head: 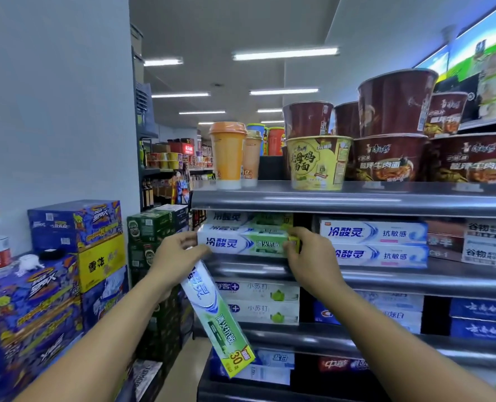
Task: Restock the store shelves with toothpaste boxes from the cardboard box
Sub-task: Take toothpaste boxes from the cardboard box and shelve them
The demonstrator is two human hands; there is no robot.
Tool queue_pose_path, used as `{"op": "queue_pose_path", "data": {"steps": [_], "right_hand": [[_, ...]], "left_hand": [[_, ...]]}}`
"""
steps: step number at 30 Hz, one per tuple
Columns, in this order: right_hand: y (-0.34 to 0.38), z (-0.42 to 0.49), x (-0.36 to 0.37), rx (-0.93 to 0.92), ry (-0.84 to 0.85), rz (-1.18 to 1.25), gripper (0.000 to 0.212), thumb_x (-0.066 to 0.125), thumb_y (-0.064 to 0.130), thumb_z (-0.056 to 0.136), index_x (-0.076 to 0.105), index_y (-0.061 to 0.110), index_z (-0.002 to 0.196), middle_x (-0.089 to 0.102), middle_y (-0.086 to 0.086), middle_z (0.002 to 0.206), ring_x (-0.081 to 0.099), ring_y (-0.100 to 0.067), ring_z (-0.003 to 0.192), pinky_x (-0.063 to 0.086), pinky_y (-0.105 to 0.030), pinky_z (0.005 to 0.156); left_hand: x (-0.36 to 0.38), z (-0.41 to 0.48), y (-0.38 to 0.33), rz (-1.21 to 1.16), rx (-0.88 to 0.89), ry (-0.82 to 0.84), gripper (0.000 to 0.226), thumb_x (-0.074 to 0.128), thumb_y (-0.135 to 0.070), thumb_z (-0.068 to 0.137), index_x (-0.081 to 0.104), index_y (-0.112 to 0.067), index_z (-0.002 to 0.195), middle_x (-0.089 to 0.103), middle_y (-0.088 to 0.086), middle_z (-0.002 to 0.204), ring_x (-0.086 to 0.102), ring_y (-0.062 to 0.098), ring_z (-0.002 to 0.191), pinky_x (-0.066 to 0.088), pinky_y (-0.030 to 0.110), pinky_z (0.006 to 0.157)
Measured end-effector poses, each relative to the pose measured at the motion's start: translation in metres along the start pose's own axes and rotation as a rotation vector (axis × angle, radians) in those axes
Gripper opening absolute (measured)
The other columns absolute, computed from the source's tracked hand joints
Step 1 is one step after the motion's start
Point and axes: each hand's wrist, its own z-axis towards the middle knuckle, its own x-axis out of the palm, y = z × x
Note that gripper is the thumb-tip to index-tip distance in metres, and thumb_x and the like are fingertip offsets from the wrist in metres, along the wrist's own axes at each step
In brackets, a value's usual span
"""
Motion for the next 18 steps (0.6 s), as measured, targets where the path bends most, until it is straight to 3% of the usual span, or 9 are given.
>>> {"op": "queue_pose_path", "data": {"steps": [4, 8, 10, 13, 16, 18], "right_hand": [[-0.001, -0.002, -0.001, -0.061, 0.081, -0.169, 0.034, 0.048, 0.023, 0.104, 0.062, 0.01, 0.132, 0.068, -0.012, 0.097, 0.06, -0.028, 0.084, 0.05, -0.036, 0.069], [0.007, -0.006, -0.008, -0.065, 0.099, -0.195, 0.032, 0.048, 0.022, 0.103, 0.059, 0.009, 0.129, 0.065, -0.012, 0.097, 0.058, -0.029, 0.085, 0.052, -0.039, 0.072], [0.009, -0.019, -0.014, -0.175, -0.023, -0.235, 0.033, 0.055, 0.018, 0.1, 0.059, 0.007, 0.13, 0.065, -0.011, 0.105, 0.06, -0.032, 0.092, 0.054, -0.043, 0.074], [0.012, -0.051, -0.024, -0.262, -0.227, -0.157, 0.027, 0.066, 0.018, 0.094, 0.066, 0.012, 0.12, 0.068, -0.003, 0.1, 0.065, -0.026, 0.081, 0.054, -0.04, 0.059], [0.012, -0.087, -0.025, -0.1, -0.155, 0.119, 0.022, 0.067, 0.043, 0.092, 0.065, 0.029, 0.109, 0.064, 0.016, 0.092, 0.063, -0.009, 0.076, 0.054, -0.036, 0.061], [0.013, -0.103, -0.023, 0.055, -0.003, 0.301, 0.04, 0.06, 0.071, 0.082, 0.061, 0.042, 0.109, 0.062, 0.02, 0.093, 0.062, -0.005, 0.076, 0.051, -0.028, 0.065]], "left_hand": [[0.001, -0.002, 0.012, 0.089, -0.033, 0.044, 0.041, 0.077, -0.036, 0.087, 0.07, -0.022, 0.125, 0.072, -0.004, 0.121, 0.068, 0.016, 0.11, 0.053, 0.047, 0.102], [0.002, -0.004, 0.013, 0.063, -0.018, -0.053, 0.041, 0.077, -0.041, 0.089, 0.054, -0.03, 0.12, 0.069, -0.008, 0.115, 0.063, 0.009, 0.103, 0.05, 0.036, 0.085], [0.003, -0.008, 0.014, 0.026, -0.001, -0.191, 0.045, 0.077, -0.044, 0.088, 0.049, -0.03, 0.12, 0.066, -0.008, 0.107, 0.062, 0.013, 0.098, 0.048, 0.036, 0.078], [0.003, -0.016, 0.015, -0.072, 0.031, -0.404, 0.037, 0.077, -0.046, 0.085, 0.052, -0.028, 0.106, 0.06, -0.005, 0.097, 0.06, 0.017, 0.087, 0.045, 0.033, 0.068], [0.004, -0.022, 0.016, -0.249, 0.009, -0.519, 0.041, 0.076, -0.047, 0.081, 0.042, -0.024, 0.086, 0.045, 0.001, 0.083, 0.048, 0.025, 0.073, 0.04, 0.039, 0.066], [0.008, -0.025, 0.013, -0.384, -0.048, -0.547, 0.047, 0.075, -0.048, 0.081, 0.036, -0.022, 0.083, 0.038, 0.006, 0.082, 0.044, 0.023, 0.073, 0.038, 0.042, 0.065]]}}
